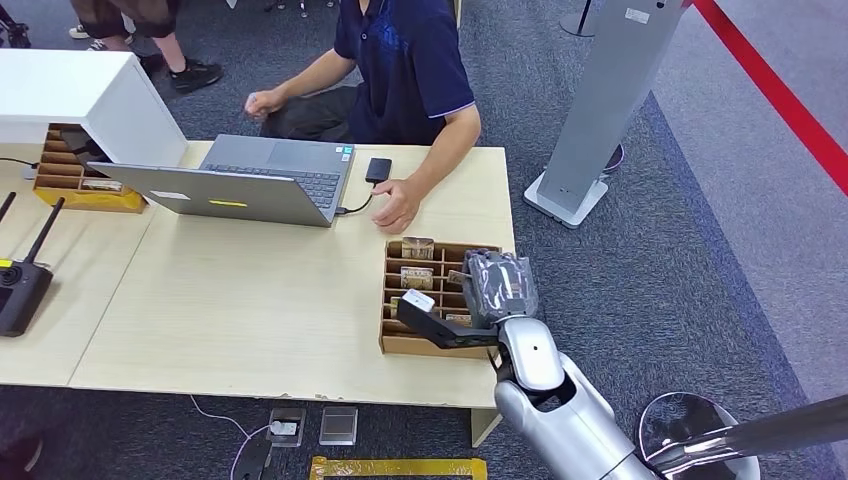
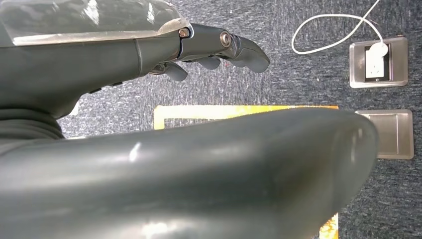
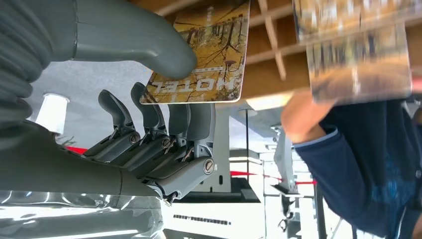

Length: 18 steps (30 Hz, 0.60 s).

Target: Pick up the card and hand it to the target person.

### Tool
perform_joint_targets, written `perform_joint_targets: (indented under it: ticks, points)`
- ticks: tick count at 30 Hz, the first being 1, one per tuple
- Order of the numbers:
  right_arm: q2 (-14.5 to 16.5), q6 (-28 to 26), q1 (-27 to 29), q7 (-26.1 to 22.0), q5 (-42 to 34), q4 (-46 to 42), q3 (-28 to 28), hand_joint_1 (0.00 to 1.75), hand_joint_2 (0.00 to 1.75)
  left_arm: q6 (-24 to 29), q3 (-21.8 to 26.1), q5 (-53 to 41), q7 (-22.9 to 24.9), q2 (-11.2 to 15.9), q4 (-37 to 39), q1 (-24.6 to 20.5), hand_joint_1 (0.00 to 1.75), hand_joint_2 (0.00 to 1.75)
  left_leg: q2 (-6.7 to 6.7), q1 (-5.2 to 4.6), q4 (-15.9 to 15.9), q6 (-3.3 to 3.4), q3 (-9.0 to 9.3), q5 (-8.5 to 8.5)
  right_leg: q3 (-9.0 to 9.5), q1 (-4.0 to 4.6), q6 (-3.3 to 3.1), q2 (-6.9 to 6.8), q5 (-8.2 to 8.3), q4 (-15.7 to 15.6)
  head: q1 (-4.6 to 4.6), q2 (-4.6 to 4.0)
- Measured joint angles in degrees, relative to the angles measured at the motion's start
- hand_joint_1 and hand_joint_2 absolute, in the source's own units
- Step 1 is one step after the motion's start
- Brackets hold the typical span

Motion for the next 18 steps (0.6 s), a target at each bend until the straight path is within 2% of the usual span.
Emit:
perform_joint_targets:
  ticks: [5, 12, 14, 18]
  points:
    - [-0.8, -0.6, 0.2, 0.3, 0.3, -4.2, -1.7, 1.49, 1.75, -0.2, 0.1, 0.0, 0.0, -0.1, 0.1, 0.0, 0.0, 0.0, -0.03, 0.0, 0.0, 0.0, 0.02, 0.0, 0.03, -0.01, 0.01, -0.02, 0.0, 0.0, 0.0, 0.0]
    - [-0.7, -4.3, -0.6, -1.0, -1.0, -8.1, -4.8, 1.49, 1.75, 0.4, 0.7, 0.5, 0.1, -0.4, 0.2, 0.0, 0.0, 0.0, -0.02, 0.0, 0.0, 0.0, -0.03, -0.01, -0.03, 0.0, -0.01, -0.04, -0.02, 0.0, 0.0, 0.0]
    - [-0.1, -6.0, -1.9, -1.8, -1.8, -7.0, -5.6, 1.53, 1.75, 0.5, 0.6, 0.4, 0.1, -0.4, 0.3, 0.0, 0.0, 0.0, 0.01, 0.0, 0.0, 0.0, -0.05, -0.01, -0.06, 0.0, -0.01, -0.02, -0.01, 0.0, 0.0, 0.0]
    - [1.9, -9.2, -5.8, -4.1, -2.9, -0.5, -6.2, 1.48, 1.75, 0.1, 0.1, -0.2, -0.1, -0.3, 0.3, 0.0, 0.0, 0.0, 0.08, -0.01, 0.0, -0.01, 0.01, 0.0, -0.03, -0.02, -0.01, 0.08, 0.02, 0.0, 0.0, 0.0]
